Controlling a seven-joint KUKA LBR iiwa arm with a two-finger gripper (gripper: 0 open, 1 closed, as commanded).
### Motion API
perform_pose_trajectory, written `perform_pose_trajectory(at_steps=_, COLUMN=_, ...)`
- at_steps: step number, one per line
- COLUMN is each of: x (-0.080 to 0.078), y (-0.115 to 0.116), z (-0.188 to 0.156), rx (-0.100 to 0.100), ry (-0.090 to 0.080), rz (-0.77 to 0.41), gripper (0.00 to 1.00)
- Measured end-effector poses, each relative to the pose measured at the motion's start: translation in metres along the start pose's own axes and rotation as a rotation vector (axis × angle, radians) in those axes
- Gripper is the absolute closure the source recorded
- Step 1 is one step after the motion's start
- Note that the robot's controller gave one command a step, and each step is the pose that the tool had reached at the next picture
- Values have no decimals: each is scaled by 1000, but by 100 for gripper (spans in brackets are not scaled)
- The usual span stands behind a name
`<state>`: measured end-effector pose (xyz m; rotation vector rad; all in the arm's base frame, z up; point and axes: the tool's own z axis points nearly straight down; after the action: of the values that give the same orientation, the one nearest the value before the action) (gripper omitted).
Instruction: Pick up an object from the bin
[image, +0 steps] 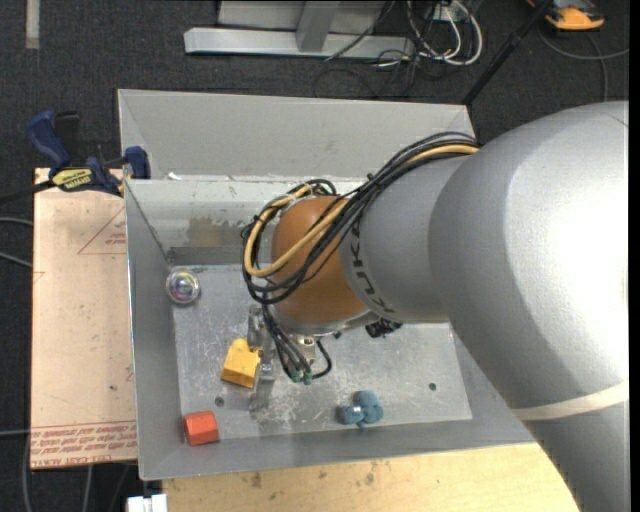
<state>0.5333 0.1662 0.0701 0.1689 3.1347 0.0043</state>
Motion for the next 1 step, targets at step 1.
perform_pose_trajectory(at_steps=1, x=-1, y=0, z=0, rx=-2, ry=-2, rz=0, gripper=0)
